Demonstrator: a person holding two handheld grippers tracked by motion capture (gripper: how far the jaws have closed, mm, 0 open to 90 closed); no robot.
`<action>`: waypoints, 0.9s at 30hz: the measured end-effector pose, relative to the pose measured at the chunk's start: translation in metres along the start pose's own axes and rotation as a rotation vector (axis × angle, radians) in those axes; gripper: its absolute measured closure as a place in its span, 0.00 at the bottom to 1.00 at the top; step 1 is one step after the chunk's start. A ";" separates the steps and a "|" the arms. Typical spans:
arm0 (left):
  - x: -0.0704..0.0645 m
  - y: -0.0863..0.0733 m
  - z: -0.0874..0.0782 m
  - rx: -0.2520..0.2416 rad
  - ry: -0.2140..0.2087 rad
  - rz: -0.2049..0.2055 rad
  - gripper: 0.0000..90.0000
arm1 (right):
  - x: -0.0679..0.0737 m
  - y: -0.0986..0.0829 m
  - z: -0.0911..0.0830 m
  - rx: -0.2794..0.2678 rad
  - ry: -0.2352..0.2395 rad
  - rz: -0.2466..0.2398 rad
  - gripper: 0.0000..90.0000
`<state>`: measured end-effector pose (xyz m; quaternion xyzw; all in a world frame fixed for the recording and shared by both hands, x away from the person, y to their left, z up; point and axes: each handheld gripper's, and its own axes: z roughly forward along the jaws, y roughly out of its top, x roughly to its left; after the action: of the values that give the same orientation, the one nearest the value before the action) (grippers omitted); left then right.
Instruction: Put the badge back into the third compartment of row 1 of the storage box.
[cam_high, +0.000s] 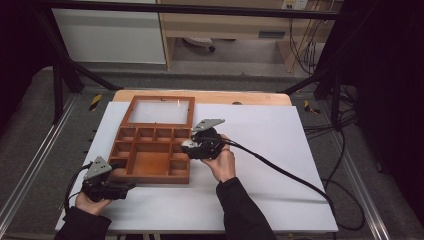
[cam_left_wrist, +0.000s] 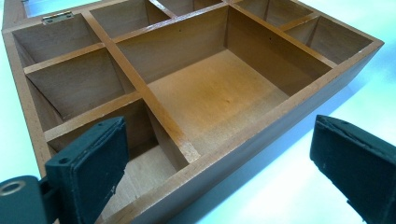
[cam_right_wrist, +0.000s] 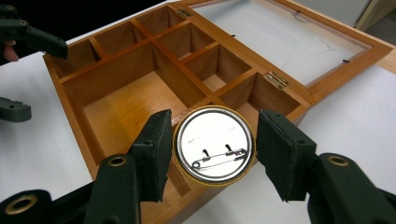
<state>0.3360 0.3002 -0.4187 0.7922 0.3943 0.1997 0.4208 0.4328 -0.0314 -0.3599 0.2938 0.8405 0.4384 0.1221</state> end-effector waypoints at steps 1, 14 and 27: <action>0.000 0.000 0.000 0.000 0.000 0.000 0.05 | 0.000 0.000 0.000 0.000 0.000 0.000 0.52; 0.000 0.000 0.000 -0.001 -0.001 0.000 0.05 | 0.004 0.013 0.018 0.008 0.002 -0.004 0.52; 0.000 0.000 0.000 -0.001 -0.002 0.000 0.05 | 0.006 0.025 0.037 0.003 0.007 0.003 0.52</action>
<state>0.3358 0.3002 -0.4186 0.7924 0.3936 0.1989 0.4215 0.4548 0.0080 -0.3615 0.2939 0.8412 0.4383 0.1179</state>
